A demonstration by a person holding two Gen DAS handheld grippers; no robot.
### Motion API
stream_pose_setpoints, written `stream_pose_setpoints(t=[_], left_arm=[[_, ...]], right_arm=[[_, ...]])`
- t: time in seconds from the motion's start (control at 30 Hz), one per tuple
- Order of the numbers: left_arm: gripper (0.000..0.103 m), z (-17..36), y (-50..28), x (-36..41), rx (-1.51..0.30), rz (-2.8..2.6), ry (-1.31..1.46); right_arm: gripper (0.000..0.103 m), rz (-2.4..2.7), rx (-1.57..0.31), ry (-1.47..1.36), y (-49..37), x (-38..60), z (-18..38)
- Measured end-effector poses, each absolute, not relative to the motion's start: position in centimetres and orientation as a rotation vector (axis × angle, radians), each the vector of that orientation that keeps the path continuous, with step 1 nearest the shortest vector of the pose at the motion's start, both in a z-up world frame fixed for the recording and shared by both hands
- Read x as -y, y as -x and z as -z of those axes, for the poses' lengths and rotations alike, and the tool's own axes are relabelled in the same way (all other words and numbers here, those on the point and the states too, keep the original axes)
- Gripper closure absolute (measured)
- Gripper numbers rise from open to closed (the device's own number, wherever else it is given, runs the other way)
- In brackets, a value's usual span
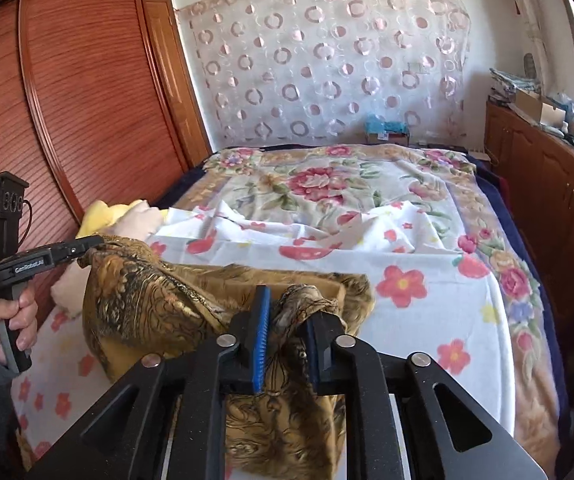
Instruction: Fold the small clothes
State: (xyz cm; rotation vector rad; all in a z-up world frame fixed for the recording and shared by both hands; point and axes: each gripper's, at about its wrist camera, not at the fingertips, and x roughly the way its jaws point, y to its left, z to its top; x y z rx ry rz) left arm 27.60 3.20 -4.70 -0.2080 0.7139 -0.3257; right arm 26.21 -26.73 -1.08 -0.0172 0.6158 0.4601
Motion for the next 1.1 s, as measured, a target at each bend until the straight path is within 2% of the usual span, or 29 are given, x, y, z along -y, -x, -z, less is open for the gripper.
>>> stream_pose_setpoints(t=[0.1, 0.2, 0.3, 0.37, 0.4, 0.43, 0.47, 0.53, 0.57, 1.0, 1.07, 1.1], left_arm=[[0.098, 6.4, -29.9, -3.1, -0.765, 0.315, 0.213], [0.098, 7.7, -31.3, -3.0, -0.802, 0.312, 0.215], [0.098, 7.4, -31.7, -2.9, -0.810, 0.335, 0.231], [0.091, 6.5, -31.4, -2.7, -0.794, 0.351, 0.212], [0.080, 5.9, -31.0, -2.8, -0.776, 0.353, 0.198], [0.063, 5.4, -30.8, -2.8, -0.757, 0.349, 0.185], [0.058, 4.8, -30.4, -2.9, -0.727, 0.341, 0.167], [0.029, 4.2, -30.0, -3.2, -0.707, 0.336, 0.154], [0.025, 4.1, -29.7, -3.5, -0.705, 0.338, 0.154], [0.024, 9.9, -32.0, -2.7, -0.879, 0.334, 0.113], [0.024, 9.8, -32.4, -2.6, -0.875, 0.324, 0.115], [0.024, 9.6, -32.6, -2.6, -0.865, 0.322, 0.115]], right_arm=[[0.073, -0.448, -0.601, 0.044, -26.9, 26.7, 0.4], [0.054, -0.422, -0.597, 0.073, -27.7, 26.5, 0.1], [0.050, -0.416, -0.579, 0.094, -27.1, 26.6, 0.0], [0.050, -0.427, -0.598, 0.143, -26.7, 26.0, 0.8], [0.050, -0.434, -0.610, 0.172, -26.8, 25.5, 1.3], [0.050, -0.447, -0.625, 0.190, -26.8, 25.2, 1.8], [0.050, -0.456, -0.640, 0.197, -26.9, 25.1, 2.0], [0.050, -0.465, -0.679, 0.193, -27.1, 24.9, 2.9], [0.050, -0.470, -0.693, 0.185, -27.3, 24.8, 3.4], [0.050, -0.533, -0.798, 0.161, -28.4, 25.3, 3.7], [0.055, -0.533, -0.813, 0.182, -28.7, 25.2, 3.6], [0.063, -0.535, -0.817, 0.190, -28.6, 25.1, 3.6]])
